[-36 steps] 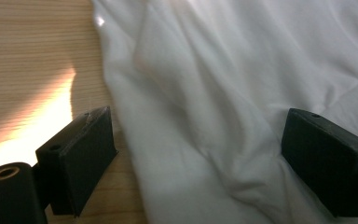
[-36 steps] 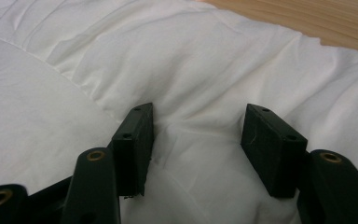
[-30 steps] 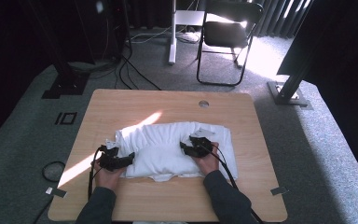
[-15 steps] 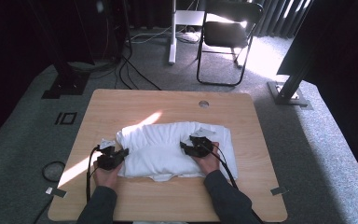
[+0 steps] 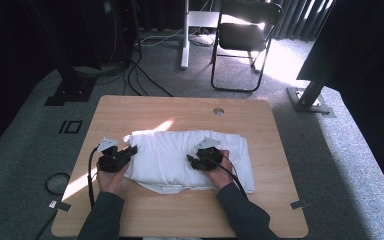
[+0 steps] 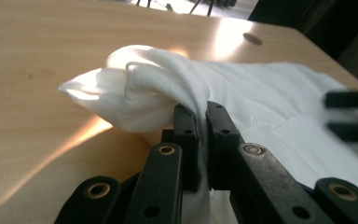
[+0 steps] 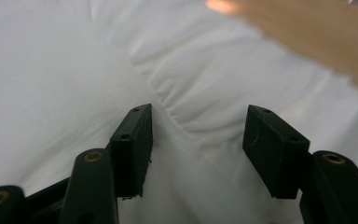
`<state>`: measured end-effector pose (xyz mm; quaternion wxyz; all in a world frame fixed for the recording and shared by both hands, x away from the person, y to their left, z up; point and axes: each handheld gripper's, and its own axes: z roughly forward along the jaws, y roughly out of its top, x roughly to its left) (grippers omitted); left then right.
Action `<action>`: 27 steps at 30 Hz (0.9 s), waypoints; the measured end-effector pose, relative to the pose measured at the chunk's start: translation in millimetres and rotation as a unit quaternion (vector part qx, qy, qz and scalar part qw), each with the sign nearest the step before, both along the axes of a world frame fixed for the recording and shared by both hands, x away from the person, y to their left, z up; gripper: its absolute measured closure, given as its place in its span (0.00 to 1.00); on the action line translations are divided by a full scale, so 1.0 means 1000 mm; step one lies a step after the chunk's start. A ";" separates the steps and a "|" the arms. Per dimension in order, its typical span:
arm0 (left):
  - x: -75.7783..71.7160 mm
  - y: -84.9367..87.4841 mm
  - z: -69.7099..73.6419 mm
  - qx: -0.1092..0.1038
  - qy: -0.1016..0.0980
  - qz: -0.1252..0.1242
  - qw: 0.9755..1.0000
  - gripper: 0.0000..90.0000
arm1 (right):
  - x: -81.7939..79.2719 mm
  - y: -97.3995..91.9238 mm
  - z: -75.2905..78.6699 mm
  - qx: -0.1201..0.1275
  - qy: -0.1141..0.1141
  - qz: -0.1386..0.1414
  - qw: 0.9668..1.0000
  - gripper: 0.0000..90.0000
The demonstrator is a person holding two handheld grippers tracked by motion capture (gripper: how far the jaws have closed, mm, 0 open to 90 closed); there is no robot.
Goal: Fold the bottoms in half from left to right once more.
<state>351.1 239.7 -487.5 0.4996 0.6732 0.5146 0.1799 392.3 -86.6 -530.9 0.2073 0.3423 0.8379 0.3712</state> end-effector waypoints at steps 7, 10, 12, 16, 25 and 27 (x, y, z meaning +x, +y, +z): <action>0.004 -0.008 0.028 -0.019 -0.034 -0.022 0.999 0.96 | 0.000 0.016 -0.014 -0.021 -0.020 -0.011 1.000 0.49; 0.005 -0.014 0.034 -0.020 -0.042 -0.031 0.998 0.96 | 0.003 0.018 -0.014 -0.009 -0.011 -0.013 1.000 0.50; 0.006 -0.017 0.037 -0.020 -0.047 -0.037 0.998 0.96 | 0.004 0.019 -0.015 -0.003 -0.010 -0.013 1.000 0.50; 0.008 -0.024 0.044 -0.023 -0.055 -0.048 0.997 0.96 | 0.003 0.024 -0.018 0.009 -0.014 -0.020 1.000 0.50; 0.009 -0.042 0.054 -0.027 -0.071 -0.077 0.994 0.96 | 0.004 0.050 -0.020 0.021 -0.016 -0.028 0.999 0.50; 0.009 -0.045 0.056 -0.024 -0.073 -0.080 0.994 0.96 | 0.004 0.059 -0.020 0.026 -0.016 -0.023 0.999 0.50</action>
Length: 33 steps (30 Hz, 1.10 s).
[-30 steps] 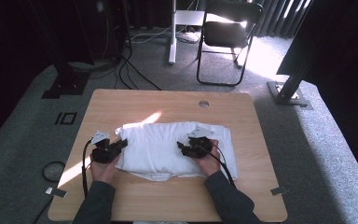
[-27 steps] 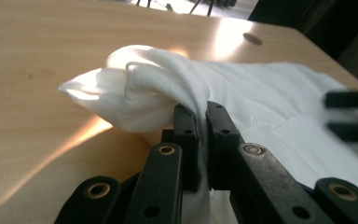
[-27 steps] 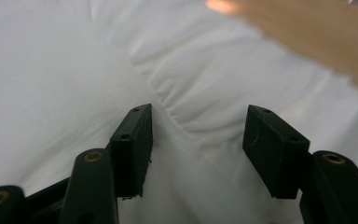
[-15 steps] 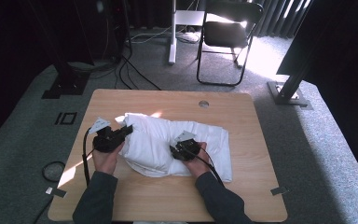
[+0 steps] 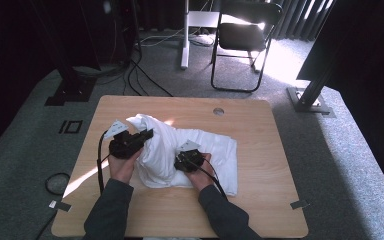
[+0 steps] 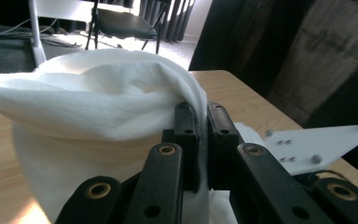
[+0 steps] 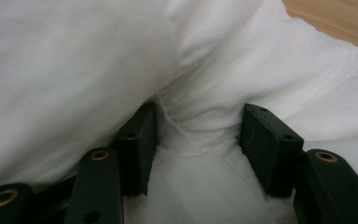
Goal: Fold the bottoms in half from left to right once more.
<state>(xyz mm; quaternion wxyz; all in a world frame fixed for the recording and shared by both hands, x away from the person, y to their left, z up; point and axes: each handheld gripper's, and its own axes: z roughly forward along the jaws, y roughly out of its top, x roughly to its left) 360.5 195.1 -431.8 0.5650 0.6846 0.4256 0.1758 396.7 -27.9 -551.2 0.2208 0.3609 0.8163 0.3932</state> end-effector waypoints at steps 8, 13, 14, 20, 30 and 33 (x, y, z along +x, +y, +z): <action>0.001 0.003 -0.004 0.000 0.001 0.007 1.000 0.95 | 0.001 0.017 0.011 0.012 0.025 0.048 0.998 0.46; -0.001 0.011 -0.003 0.001 0.000 0.015 1.000 0.96 | -0.011 -0.007 0.032 0.045 0.013 0.059 0.997 0.44; -0.002 0.012 -0.003 0.001 -0.001 0.018 1.000 0.96 | -0.014 -0.014 0.036 0.049 0.006 0.054 0.997 0.44; -0.003 0.013 0.001 -0.001 -0.004 0.019 1.000 0.96 | -0.021 -0.034 0.025 0.000 0.014 0.037 0.999 0.43; -0.003 -0.006 0.011 0.009 -0.018 -0.009 1.000 0.96 | -0.011 -0.008 -0.002 0.002 0.046 0.034 0.998 0.40; -0.004 -0.013 0.008 0.015 -0.017 -0.017 1.000 0.96 | -0.011 0.012 -0.003 0.012 0.047 0.061 0.997 0.33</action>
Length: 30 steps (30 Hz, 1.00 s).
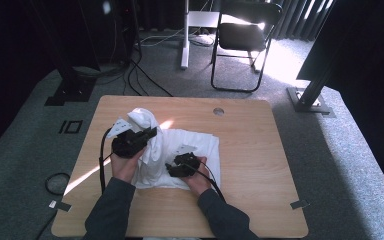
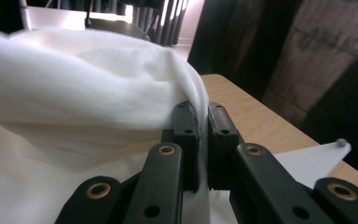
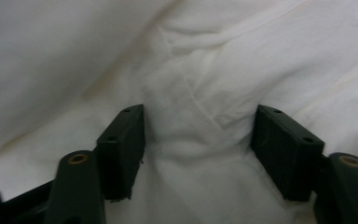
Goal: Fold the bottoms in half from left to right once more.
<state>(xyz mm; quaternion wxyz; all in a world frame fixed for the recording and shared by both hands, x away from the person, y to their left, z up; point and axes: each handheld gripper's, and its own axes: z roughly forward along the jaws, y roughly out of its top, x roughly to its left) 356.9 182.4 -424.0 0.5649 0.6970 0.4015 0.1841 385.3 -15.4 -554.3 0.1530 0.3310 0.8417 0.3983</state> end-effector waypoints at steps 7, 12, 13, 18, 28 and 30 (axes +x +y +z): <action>0.000 0.000 -0.001 0.008 -0.002 -0.001 1.000 0.95 | -0.010 -0.026 0.028 0.090 -0.001 0.046 0.995 0.30; -0.001 0.001 0.000 0.010 -0.002 0.000 1.000 0.95 | -0.010 -0.068 0.037 0.048 -0.024 -0.021 0.998 0.30; -0.001 0.000 0.001 0.009 -0.003 -0.001 1.000 0.95 | -0.008 -0.073 0.032 0.034 -0.021 -0.036 0.999 0.30; 0.000 -0.012 0.006 0.017 -0.007 -0.015 1.000 0.95 | 0.001 -0.069 -0.005 -0.004 0.013 -0.042 0.999 0.31; 0.002 -0.050 0.008 0.027 -0.018 -0.056 0.998 0.95 | 0.001 -0.043 -0.006 0.010 0.010 -0.025 1.000 0.35; 0.004 -0.055 0.002 0.036 -0.012 -0.058 0.998 0.95 | 0.001 -0.045 -0.005 0.020 0.019 -0.008 1.000 0.35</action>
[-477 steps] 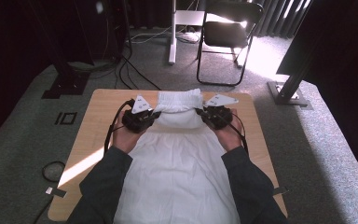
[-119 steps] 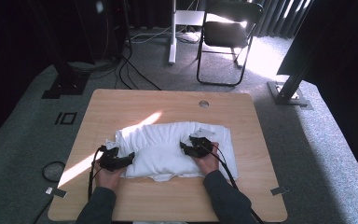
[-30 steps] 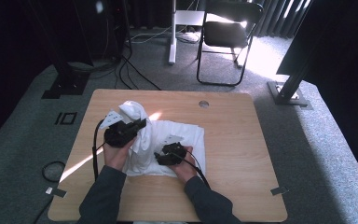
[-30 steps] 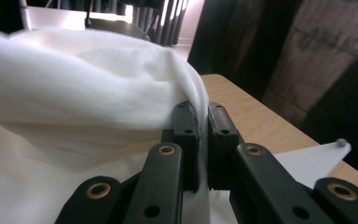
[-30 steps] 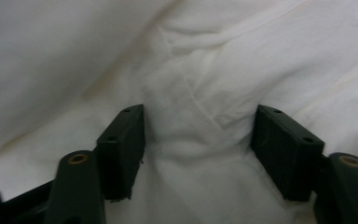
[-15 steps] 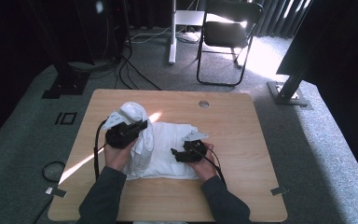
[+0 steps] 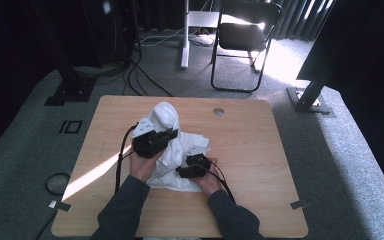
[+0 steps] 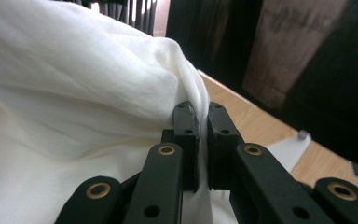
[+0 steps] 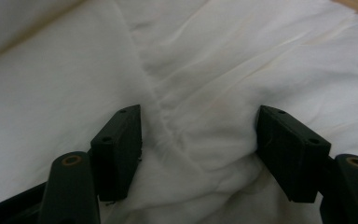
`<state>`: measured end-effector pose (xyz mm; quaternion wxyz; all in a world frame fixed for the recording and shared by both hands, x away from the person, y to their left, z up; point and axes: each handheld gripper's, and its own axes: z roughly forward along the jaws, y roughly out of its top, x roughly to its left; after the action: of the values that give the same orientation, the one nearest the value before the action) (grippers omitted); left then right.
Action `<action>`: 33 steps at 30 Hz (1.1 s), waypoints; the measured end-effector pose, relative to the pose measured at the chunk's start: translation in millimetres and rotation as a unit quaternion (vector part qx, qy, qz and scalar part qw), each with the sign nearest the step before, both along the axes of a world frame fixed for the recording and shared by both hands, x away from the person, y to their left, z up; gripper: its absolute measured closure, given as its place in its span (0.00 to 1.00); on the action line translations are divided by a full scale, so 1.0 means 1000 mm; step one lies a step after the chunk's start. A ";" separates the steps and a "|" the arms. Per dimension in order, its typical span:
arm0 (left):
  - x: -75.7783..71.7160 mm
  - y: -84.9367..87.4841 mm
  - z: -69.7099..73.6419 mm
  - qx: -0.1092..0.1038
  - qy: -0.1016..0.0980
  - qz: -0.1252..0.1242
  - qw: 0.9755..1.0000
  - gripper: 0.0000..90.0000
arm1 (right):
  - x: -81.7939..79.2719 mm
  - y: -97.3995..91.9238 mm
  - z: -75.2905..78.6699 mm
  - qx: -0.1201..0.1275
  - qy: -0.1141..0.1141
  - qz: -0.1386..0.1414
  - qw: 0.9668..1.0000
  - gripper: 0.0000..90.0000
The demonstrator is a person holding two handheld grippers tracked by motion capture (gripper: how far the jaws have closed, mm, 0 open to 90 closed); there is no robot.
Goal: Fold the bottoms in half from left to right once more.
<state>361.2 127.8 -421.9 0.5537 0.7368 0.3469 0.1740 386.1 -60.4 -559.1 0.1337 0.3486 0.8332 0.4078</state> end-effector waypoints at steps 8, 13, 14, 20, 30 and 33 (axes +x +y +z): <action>0.001 -0.016 -0.024 0.013 0.024 -0.024 0.999 0.95 | -0.006 -0.069 0.019 0.035 -0.016 -0.074 0.997 0.36; 0.003 -0.036 -0.051 0.035 0.049 -0.043 0.997 0.95 | -0.004 -0.102 0.019 0.049 -0.008 -0.120 0.992 0.37; 0.003 -0.036 -0.051 0.035 0.049 -0.043 0.997 0.95 | -0.004 -0.102 0.019 0.049 -0.008 -0.120 0.992 0.37; 0.003 -0.056 -0.089 0.068 0.081 -0.058 0.993 0.95 | -0.004 -0.112 0.029 0.048 -0.033 -0.149 0.987 0.36; 0.004 -0.072 -0.117 0.114 0.098 -0.054 0.987 0.93 | -0.019 -0.105 0.072 0.110 -0.092 -0.111 0.983 0.34; 0.003 -0.071 -0.115 0.111 0.098 -0.054 0.988 0.91 | -0.021 -0.091 0.080 0.110 -0.099 -0.076 0.986 0.33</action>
<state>364.1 57.0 -537.2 0.4406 0.8247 0.3376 0.1086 364.8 -151.1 -479.6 0.2075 0.3816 0.7370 0.5180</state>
